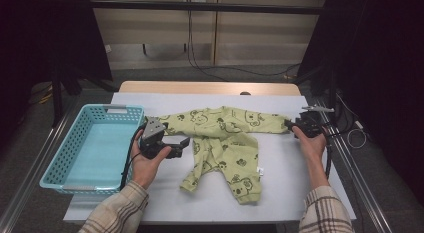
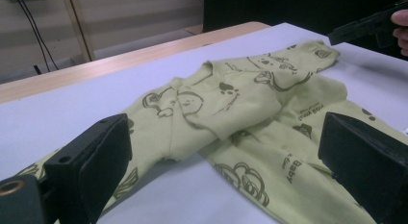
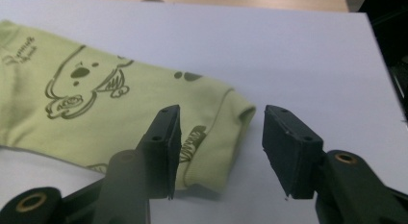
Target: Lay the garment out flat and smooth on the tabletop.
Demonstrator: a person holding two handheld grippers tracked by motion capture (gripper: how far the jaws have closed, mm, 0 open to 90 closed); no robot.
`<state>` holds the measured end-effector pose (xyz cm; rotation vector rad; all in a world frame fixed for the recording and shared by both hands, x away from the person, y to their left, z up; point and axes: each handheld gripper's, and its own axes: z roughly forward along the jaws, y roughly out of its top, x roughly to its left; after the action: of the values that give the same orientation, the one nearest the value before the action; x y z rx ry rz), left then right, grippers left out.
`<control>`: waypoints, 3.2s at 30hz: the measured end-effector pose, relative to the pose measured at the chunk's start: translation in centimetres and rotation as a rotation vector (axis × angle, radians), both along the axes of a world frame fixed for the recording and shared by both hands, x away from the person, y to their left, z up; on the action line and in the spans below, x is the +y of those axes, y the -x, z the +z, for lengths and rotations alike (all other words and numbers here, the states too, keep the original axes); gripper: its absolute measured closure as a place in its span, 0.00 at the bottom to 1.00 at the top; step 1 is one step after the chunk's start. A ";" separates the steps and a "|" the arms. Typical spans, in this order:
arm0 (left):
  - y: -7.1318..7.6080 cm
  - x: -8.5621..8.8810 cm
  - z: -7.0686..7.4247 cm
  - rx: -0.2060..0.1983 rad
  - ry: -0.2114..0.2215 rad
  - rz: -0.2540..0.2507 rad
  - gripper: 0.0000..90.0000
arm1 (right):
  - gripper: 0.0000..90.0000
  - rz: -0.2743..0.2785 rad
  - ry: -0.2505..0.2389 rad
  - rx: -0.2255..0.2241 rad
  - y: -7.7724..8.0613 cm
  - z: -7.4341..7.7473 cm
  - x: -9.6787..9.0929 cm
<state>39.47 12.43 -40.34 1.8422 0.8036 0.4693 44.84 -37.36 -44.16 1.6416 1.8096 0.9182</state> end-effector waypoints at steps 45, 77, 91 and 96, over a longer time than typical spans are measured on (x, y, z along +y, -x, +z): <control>2.7 2.6 0.0 -0.107 0.044 0.077 0.04 | 0.91 -0.116 0.099 -0.030 -0.6 -1.5 -2.2; 4.4 -0.4 -0.3 -0.034 -0.034 -0.133 0.08 | 0.29 0.288 -0.005 -0.134 10.2 3.7 6.0; 6.5 -4.7 -0.3 0.040 -0.130 -0.317 0.20 | 0.61 0.579 -0.052 -0.139 16.9 3.8 12.5; 7.6 -5.9 -0.5 0.077 -0.136 -0.402 0.34 | 0.68 0.684 -0.030 -0.086 17.8 3.0 14.6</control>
<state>31.82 6.50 -40.89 2.0955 0.4405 0.1994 27.03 -22.80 -41.11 0.9653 2.3428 1.2711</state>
